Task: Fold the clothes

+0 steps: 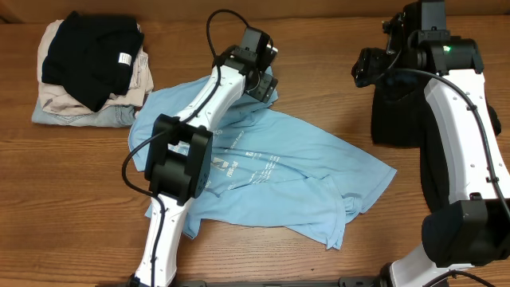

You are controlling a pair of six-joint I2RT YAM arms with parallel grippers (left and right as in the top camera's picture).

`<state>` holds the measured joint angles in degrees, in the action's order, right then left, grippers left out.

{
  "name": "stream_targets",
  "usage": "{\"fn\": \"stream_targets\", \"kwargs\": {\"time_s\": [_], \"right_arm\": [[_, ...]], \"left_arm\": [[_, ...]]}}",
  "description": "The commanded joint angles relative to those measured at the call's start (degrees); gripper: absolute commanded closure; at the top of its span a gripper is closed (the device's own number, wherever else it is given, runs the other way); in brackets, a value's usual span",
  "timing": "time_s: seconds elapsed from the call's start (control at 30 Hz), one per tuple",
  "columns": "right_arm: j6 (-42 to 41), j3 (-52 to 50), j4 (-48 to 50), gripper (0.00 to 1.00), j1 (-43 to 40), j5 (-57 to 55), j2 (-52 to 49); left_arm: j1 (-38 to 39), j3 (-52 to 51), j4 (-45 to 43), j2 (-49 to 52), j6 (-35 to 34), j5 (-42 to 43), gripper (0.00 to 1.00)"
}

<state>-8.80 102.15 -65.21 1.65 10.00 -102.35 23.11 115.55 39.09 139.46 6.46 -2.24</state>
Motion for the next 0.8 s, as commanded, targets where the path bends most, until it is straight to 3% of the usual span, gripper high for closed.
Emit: {"fn": "stream_targets", "kwargs": {"time_s": [0.0,0.17,0.47,0.53,0.63,0.67,0.77], "right_arm": [[0.00,-0.31,0.13,0.31,0.26,-0.52,0.31],[-0.02,-0.31,0.17,0.31,0.26,-0.52,0.31],[-0.02,-0.31,0.42,0.31,0.26,-0.52,0.31],[0.00,-0.31,0.39,0.31,0.26,-0.52,0.31],[0.00,-0.31,0.39,0.31,0.26,-0.52,0.31],[0.00,-0.31,0.39,0.31,0.26,-0.52,0.31],[0.00,-0.31,0.35,0.31,0.26,-0.52,0.31]], "left_arm": [[0.31,0.92,-0.55,1.66,3.52,0.42,0.12],[0.59,0.92,-2.23,2.23,6.51,1.86,0.06],[0.61,0.92,-0.74,4.90,8.24,6.29,0.09],[0.66,0.92,-0.31,5.25,8.59,7.02,0.18],[0.66,0.92,0.15,6.19,8.76,6.71,0.55],[0.66,0.92,0.33,6.45,8.79,6.69,0.62],[0.57,0.92,1.22,7.19,8.72,6.03,0.69]]}}
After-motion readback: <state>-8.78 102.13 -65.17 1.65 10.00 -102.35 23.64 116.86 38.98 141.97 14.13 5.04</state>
